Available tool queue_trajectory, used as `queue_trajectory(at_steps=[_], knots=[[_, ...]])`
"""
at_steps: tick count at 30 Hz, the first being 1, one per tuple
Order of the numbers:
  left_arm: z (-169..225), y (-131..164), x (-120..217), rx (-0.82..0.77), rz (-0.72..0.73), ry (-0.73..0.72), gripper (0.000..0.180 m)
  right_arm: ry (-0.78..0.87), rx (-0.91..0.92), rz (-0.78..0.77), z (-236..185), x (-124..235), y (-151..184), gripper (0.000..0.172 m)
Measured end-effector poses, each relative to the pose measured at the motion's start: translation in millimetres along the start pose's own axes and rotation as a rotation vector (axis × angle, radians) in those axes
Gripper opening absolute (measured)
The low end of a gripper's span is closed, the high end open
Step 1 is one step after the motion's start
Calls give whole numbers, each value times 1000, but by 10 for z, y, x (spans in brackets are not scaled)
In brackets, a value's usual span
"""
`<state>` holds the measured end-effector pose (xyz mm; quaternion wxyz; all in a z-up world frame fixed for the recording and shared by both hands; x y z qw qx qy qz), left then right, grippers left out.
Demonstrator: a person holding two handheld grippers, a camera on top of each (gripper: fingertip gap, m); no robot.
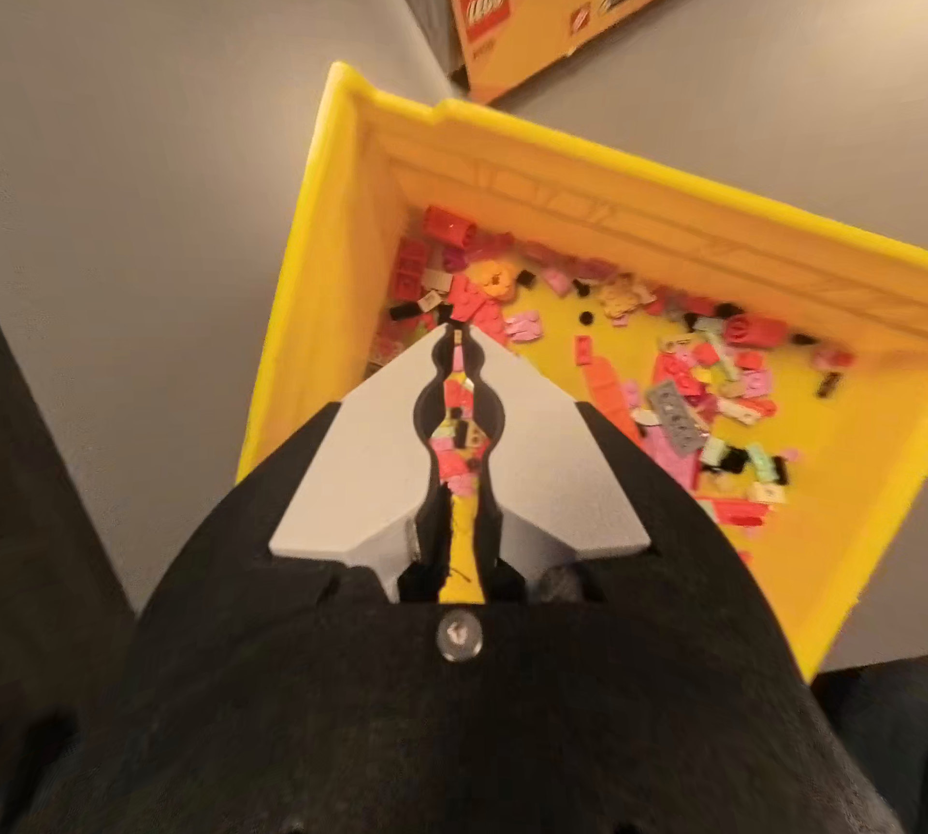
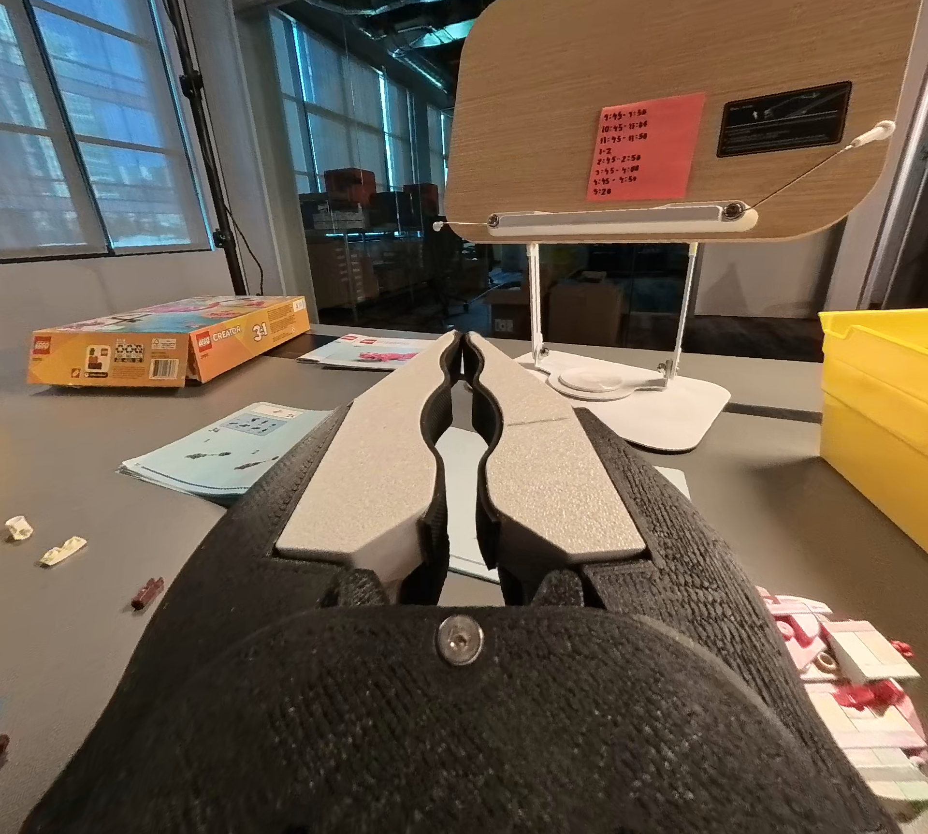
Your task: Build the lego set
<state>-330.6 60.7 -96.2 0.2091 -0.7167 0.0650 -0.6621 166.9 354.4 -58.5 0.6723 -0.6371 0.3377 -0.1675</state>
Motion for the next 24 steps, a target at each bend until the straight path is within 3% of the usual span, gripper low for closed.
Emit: queue_trajectory(at_steps=[4,8,15,21,24], knots=[[-171,110,-301,-107,-174,-121,1,-13,-9,-2,-13,-6,4,0],[-164,153,-477,5,-257,-134,4,-21,-16,-5,-23,-10,9,0],[-235,139,-596,119,-254,-139,21,-24,-29,-5,-22,-6,9,0],[-303,183,-631,127,-263,-193,21,-36,-33,-11,-49,-15,18,0],[-284,202,-632,176,-260,-142,19,-38,-36,-11,-53,-12,18,0]])
Point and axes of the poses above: each gripper's, where its closed fingertips meet, x back along the fingers, y out of its underside, z = x × y across the jaws, the point moved 1 cm from there along x, back along the fingers
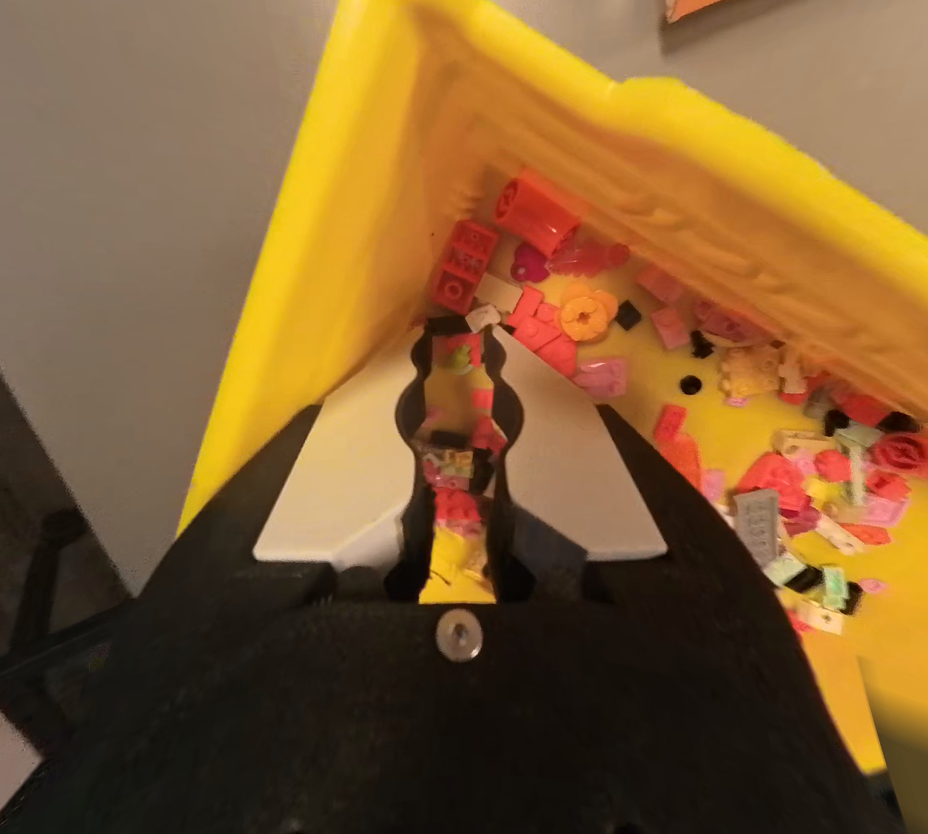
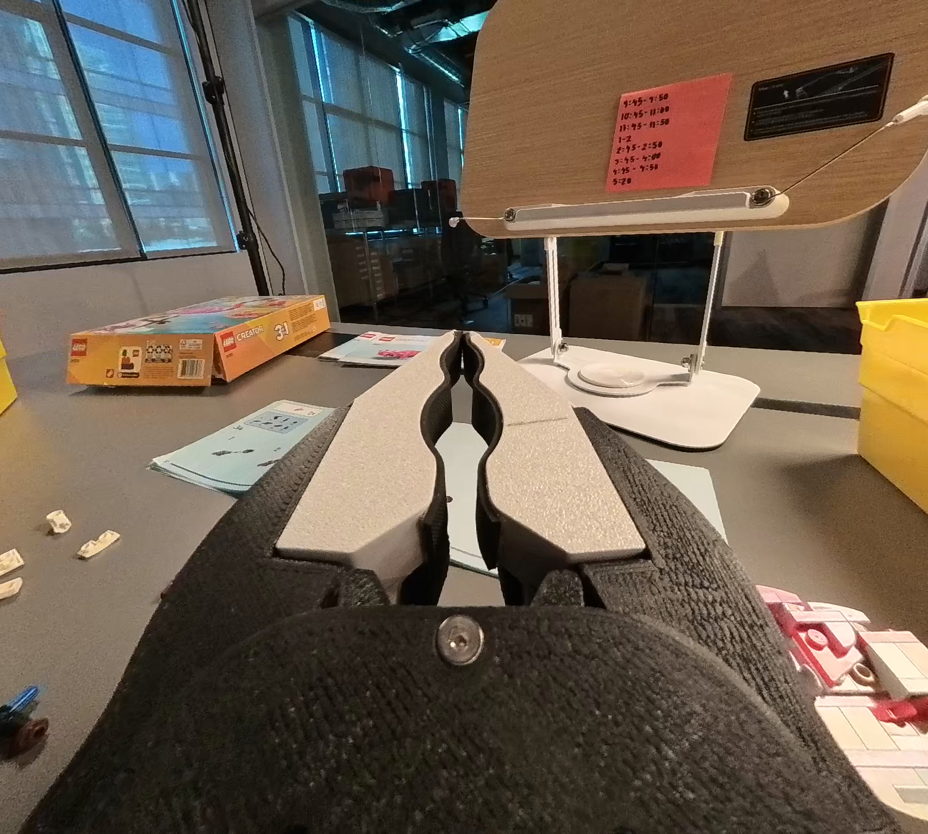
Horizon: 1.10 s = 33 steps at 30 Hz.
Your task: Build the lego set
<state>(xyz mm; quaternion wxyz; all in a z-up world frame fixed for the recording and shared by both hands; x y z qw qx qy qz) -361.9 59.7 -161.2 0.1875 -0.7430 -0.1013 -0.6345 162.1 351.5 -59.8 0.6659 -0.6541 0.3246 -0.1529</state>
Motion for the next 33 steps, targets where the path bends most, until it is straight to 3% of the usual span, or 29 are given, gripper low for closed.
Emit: queue_trajectory(at_steps=[5,7,14,16,27,33], knots=[[157,-22,89,103,16,222,16,-1,-5,0,2,0,1,0],[91,-48,126,77,41,181,12,-2,-6,-1,0,-1,2,0],[11,-69,54,-312,65,-9,0,-8,-8,-4,-15,-4,7,0],[-42,-69,17,-356,64,-71,0,-9,-10,-4,-15,-4,7,0],[-25,-51,-11,-285,79,-22,0,-13,-18,-5,-20,-6,8,0],[-8,-22,-8,-190,102,77,7,-15,-22,-5,-22,-7,8,0]])
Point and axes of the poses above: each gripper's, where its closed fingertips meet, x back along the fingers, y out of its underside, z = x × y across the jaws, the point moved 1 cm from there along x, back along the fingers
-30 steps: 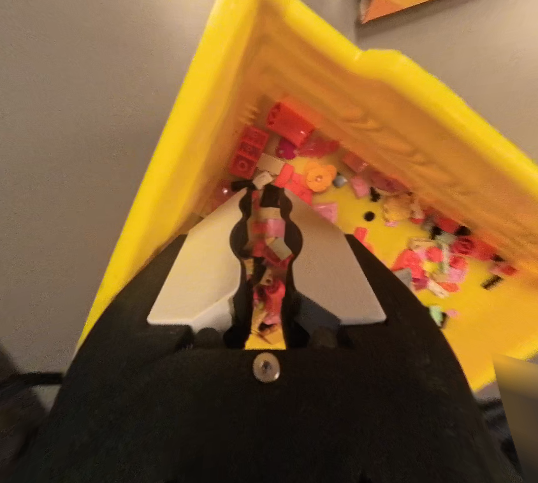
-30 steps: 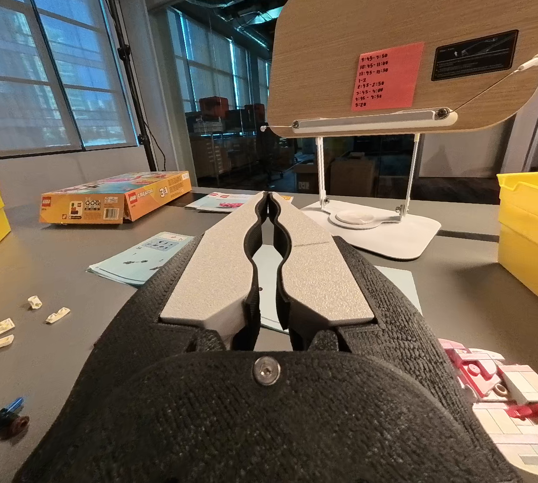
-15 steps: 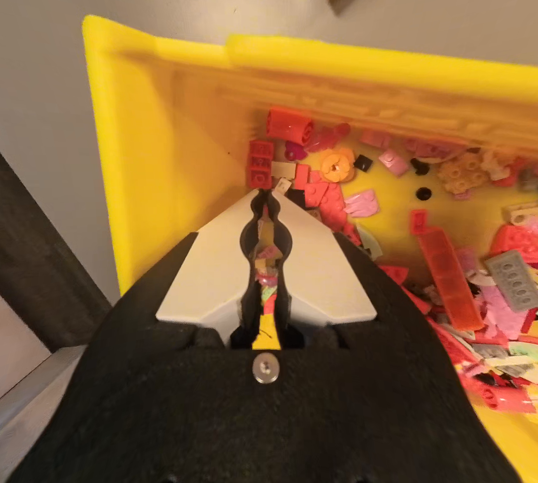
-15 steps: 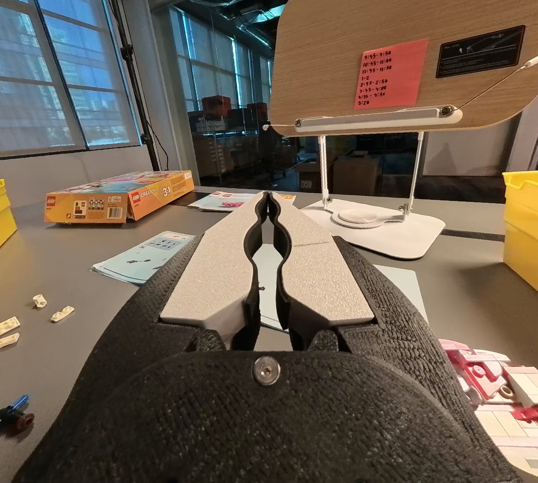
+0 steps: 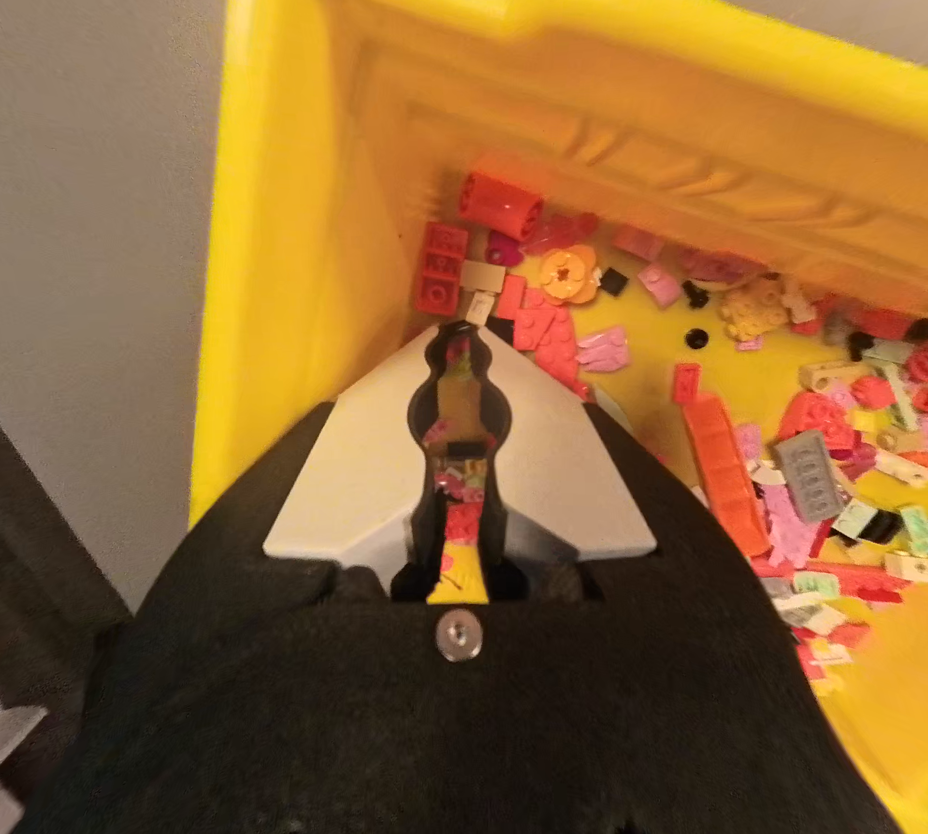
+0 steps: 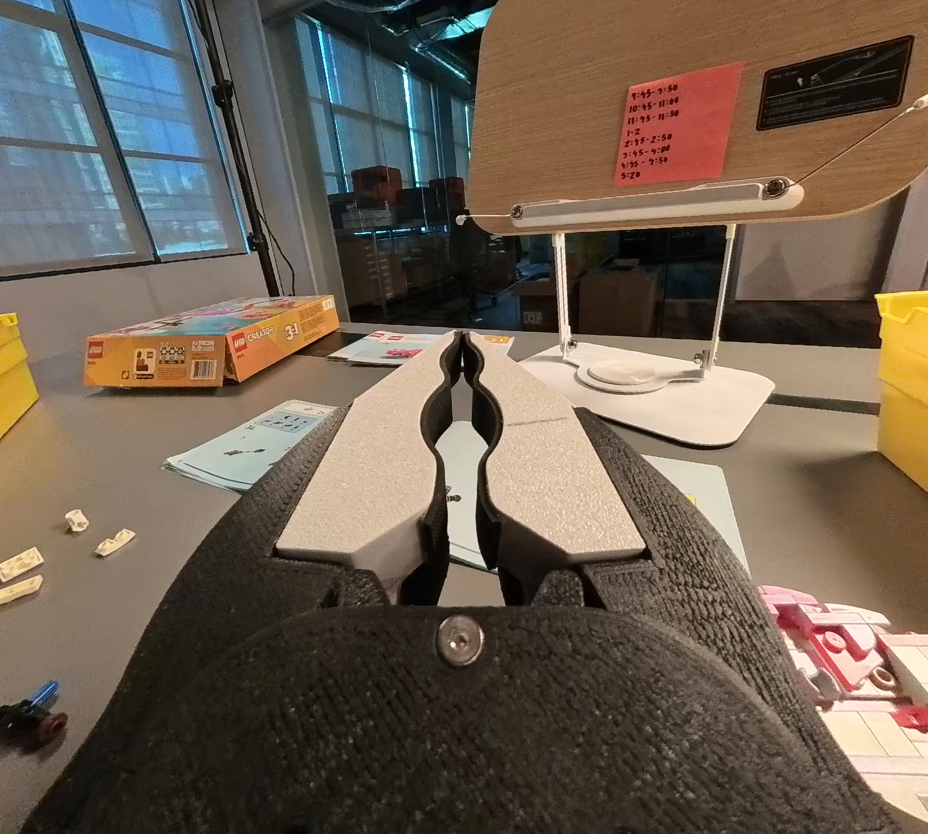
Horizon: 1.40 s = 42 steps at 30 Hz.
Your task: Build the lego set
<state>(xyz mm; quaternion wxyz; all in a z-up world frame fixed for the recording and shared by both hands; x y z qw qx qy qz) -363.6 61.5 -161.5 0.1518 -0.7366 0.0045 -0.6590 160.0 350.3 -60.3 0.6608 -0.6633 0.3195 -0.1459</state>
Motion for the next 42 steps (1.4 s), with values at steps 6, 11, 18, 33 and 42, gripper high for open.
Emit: queue_trajectory(at_steps=[6,11,18,33,42], knots=[[-18,48,-20,67,-27,-17,13,-5,1,-2,-14,-2,2,0],[25,116,-35,155,-80,36,7,-5,-3,-2,-9,-1,2,0],[39,222,24,120,-109,44,0,-7,-7,-2,-10,-6,4,0],[1,291,92,-63,-104,71,17,-12,-16,-3,-19,-9,9,0],[-23,348,70,-81,-144,57,11,-15,-20,-4,-19,-13,12,0]])
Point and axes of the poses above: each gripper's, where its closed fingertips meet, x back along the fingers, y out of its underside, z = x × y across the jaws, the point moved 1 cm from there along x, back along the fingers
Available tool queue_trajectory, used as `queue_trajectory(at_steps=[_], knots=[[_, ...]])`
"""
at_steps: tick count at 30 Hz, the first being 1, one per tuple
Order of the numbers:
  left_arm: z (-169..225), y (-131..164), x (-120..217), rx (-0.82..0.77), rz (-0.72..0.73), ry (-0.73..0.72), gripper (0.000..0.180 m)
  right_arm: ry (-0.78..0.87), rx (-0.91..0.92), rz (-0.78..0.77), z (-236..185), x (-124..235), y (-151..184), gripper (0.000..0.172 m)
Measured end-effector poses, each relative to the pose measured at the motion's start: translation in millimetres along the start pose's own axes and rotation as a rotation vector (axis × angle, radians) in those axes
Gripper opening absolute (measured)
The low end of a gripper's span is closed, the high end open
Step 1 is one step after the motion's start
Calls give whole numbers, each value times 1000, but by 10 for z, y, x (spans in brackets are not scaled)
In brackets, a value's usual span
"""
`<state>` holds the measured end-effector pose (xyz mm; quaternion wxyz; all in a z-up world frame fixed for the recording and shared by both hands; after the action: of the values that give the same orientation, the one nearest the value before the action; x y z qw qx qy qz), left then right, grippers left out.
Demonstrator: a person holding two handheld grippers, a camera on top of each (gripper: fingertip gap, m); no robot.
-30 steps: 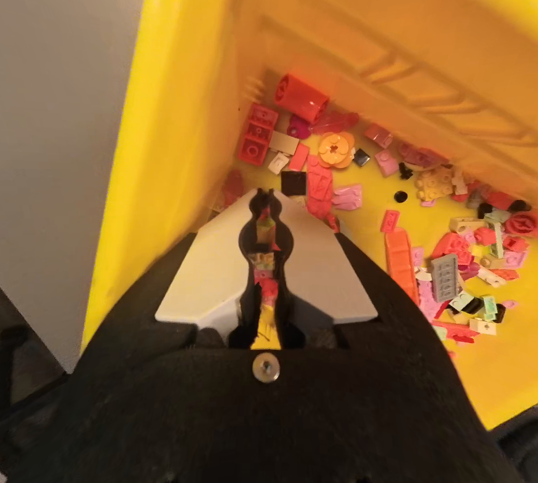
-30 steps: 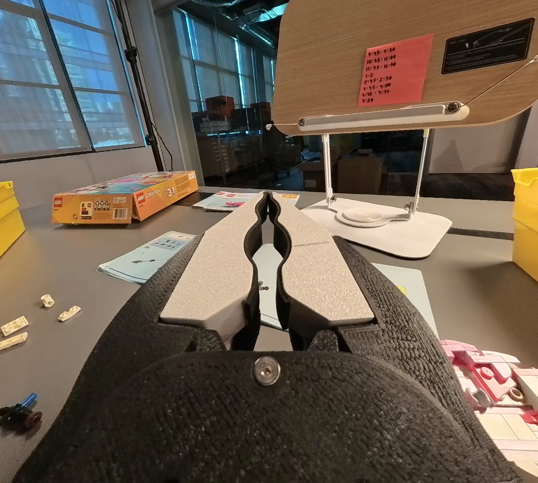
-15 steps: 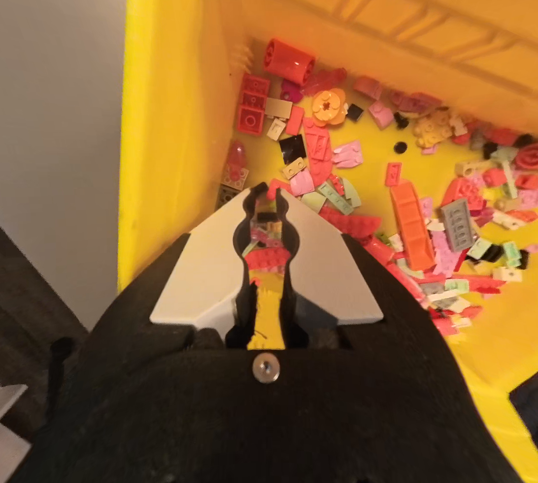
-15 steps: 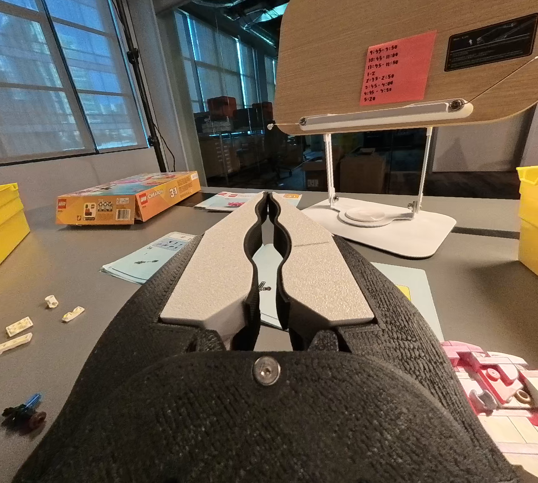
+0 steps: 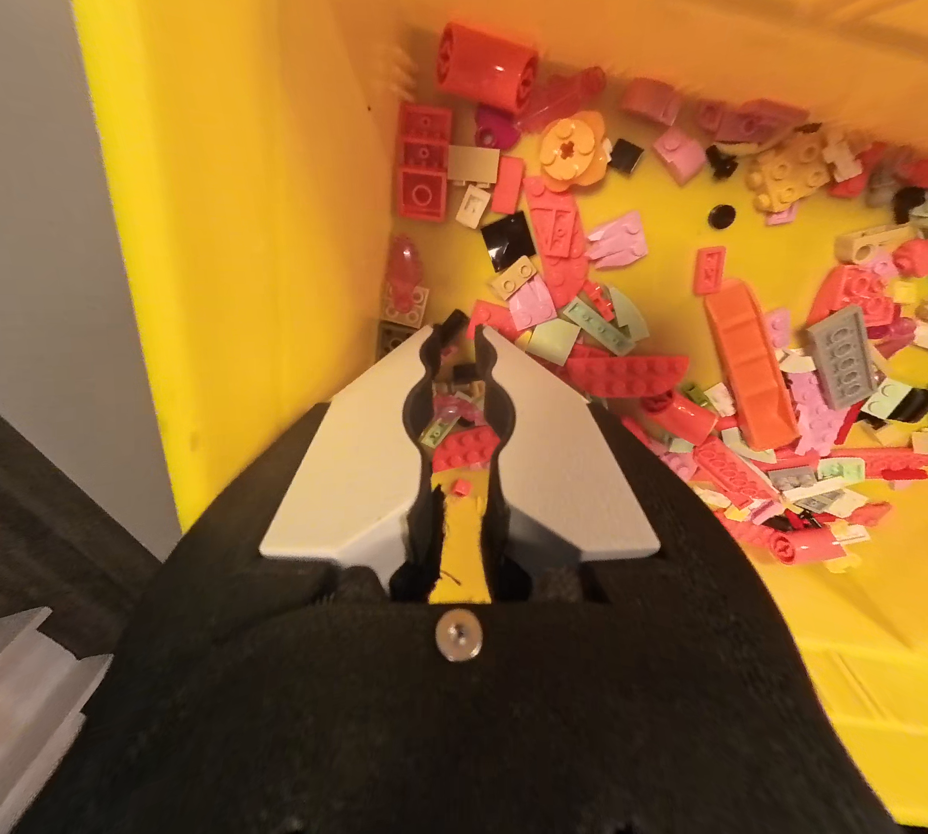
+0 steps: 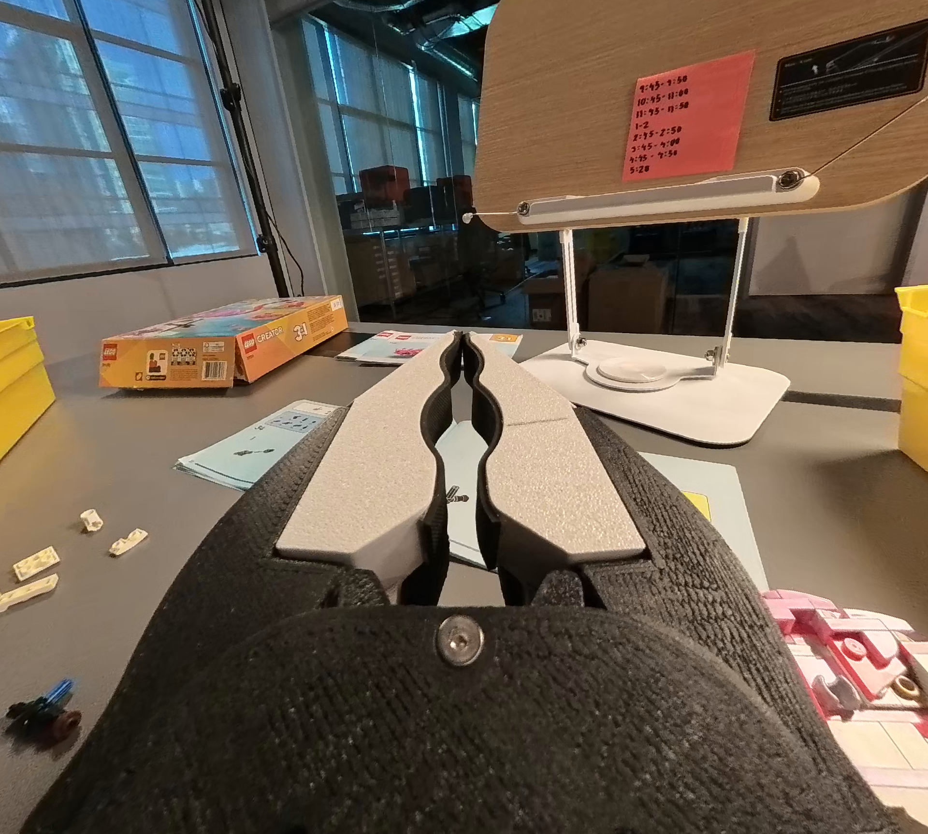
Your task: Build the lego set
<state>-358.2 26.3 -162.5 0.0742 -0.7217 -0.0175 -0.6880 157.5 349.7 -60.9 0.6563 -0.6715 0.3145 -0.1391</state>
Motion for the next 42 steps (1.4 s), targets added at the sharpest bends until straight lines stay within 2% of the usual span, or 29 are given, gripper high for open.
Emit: queue_trajectory(at_steps=[7,21,32,36,39,42], knots=[[-7,7,-1,11,-9,2,2,-2,-3,0,1,-1,-1,0],[0,-5,-5,23,16,10,2,-9,-6,0,-10,-2,-1,0],[1,-76,211,-21,145,-42,0,-10,-7,-1,-12,-4,-1,0],[-5,-54,187,-77,137,-53,0,-11,-5,-1,-14,-4,-1,0],[-4,-39,114,-79,117,-51,17,-10,-5,0,-13,-2,-2,0],[-10,-46,58,-44,105,-35,20,-11,-5,0,-14,-3,-1,0]])
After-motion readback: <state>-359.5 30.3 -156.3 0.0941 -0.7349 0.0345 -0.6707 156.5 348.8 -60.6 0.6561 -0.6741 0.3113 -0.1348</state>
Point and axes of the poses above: each gripper's, where its closed fingertips meet, x back along the fingers, y out of its underside, z = x × y across the jaws, the point moved 1 cm from there along x, back along the fingers
